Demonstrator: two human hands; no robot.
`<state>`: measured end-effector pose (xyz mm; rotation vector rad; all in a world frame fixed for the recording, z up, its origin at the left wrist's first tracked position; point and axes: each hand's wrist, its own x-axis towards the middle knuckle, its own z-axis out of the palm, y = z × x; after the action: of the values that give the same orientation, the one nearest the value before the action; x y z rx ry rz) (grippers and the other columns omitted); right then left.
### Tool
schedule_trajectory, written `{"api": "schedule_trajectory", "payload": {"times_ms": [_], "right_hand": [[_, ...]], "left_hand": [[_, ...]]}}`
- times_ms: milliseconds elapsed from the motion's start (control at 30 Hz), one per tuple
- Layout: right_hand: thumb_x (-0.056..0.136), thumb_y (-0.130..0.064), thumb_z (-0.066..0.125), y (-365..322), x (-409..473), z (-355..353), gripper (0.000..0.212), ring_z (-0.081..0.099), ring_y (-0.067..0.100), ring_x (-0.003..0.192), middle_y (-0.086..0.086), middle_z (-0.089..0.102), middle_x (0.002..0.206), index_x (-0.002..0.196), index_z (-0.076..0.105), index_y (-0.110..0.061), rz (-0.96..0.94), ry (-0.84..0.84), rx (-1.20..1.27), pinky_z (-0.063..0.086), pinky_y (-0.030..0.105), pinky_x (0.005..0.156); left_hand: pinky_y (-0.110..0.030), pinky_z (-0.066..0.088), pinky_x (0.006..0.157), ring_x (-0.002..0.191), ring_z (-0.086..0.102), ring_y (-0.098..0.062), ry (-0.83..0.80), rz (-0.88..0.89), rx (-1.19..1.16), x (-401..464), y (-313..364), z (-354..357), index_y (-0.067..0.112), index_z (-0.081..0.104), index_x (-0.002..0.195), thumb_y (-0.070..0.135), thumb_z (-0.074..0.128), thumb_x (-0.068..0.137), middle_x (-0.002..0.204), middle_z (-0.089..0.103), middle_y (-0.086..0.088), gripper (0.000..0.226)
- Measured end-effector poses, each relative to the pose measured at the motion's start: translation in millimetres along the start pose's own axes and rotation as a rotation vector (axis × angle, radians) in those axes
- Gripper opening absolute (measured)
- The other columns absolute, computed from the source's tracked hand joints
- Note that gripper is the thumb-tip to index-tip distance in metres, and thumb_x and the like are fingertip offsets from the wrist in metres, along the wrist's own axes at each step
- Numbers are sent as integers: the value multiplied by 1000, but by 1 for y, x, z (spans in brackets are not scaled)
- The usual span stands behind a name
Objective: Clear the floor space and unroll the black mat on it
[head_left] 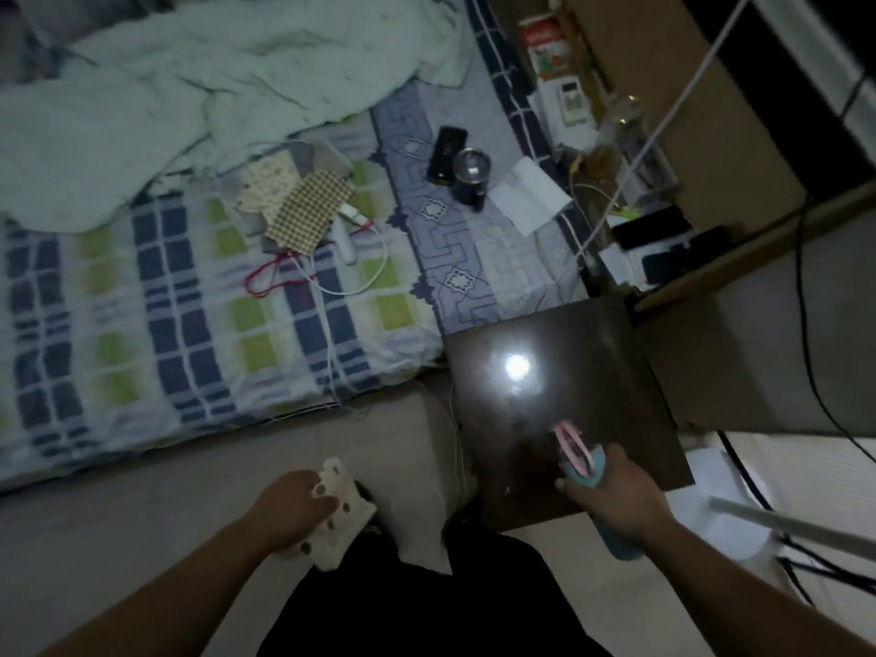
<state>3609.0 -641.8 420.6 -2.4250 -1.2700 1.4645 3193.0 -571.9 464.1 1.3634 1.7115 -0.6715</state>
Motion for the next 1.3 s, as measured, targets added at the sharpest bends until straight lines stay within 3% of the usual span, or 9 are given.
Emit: {"api": "schedule_trajectory", "payload": {"times_ms": [300, 500, 567, 700, 767, 833, 1000, 1167, 1300], "right_hand": [[64, -54, 78, -98, -38, 52, 56, 64, 12, 75, -3, 65, 88, 101, 51, -21, -51, 42, -173, 53, 32, 68], [49, -63, 74, -194, -69, 140, 45, 61, 0, 61, -10, 64, 70, 74, 59, -29, -142, 29, -268, 49, 28, 60], [48, -62, 74, -227, -72, 173, 44, 64, 0, 60, -9, 69, 66, 79, 65, -33, -186, -46, -326, 53, 30, 63], [54, -70, 68, -296, -68, 240, 68, 67, 16, 86, -5, 66, 90, 99, 62, -20, -269, -175, -552, 49, 29, 72], [51, -72, 65, -335, -69, 274, 74, 66, 18, 88, -2, 66, 94, 100, 61, -18, -346, -211, -659, 51, 31, 75], [50, -71, 66, -373, -75, 304, 72, 66, 17, 84, -1, 67, 93, 99, 59, -18, -423, -227, -737, 54, 35, 75], [49, -67, 67, -451, -88, 371, 58, 56, 6, 67, -7, 57, 78, 85, 46, -27, -534, -338, -904, 42, 27, 52], [40, -79, 63, -507, -71, 418, 77, 50, 11, 72, -9, 50, 84, 91, 41, -25, -632, -405, -1077, 34, 21, 52], [48, -79, 68, -560, -38, 447, 82, 51, 0, 71, -15, 49, 85, 102, 41, -24, -610, -526, -1233, 39, 20, 54]], "left_hand": [[-31, 42, 87, 109, 58, -30, 158, 7, -347, -21, -157, 1, 6, 64, 111, 26, 56, 92, 119, 63, -16, 28], [-33, 43, 91, 110, 58, -32, 171, -66, -527, -33, -285, -2, 3, 63, 113, 24, 55, 93, 120, 62, -19, 30], [-31, 43, 88, 110, 59, -31, 187, -120, -586, -41, -327, 6, 2, 64, 111, 24, 57, 92, 120, 63, -19, 30], [-28, 42, 80, 105, 61, -29, 188, -251, -716, -64, -404, 33, 3, 65, 105, 24, 58, 90, 116, 65, -19, 27], [-27, 41, 78, 103, 62, -28, 219, -327, -814, -78, -436, 48, 5, 65, 106, 24, 59, 89, 115, 66, -18, 26], [-29, 44, 81, 105, 62, -29, 244, -399, -877, -93, -461, 63, 5, 65, 109, 23, 58, 89, 117, 65, -19, 28], [-31, 46, 85, 109, 61, -33, 262, -594, -1053, -125, -499, 107, -3, 61, 112, 26, 55, 92, 117, 64, -24, 35], [-32, 48, 83, 103, 65, -31, 282, -732, -1267, -147, -513, 144, -1, 66, 108, 23, 58, 91, 110, 69, -22, 30], [-32, 46, 83, 107, 63, -33, 350, -872, -1430, -148, -524, 150, -3, 65, 112, 18, 59, 91, 115, 66, -24, 30]]}}
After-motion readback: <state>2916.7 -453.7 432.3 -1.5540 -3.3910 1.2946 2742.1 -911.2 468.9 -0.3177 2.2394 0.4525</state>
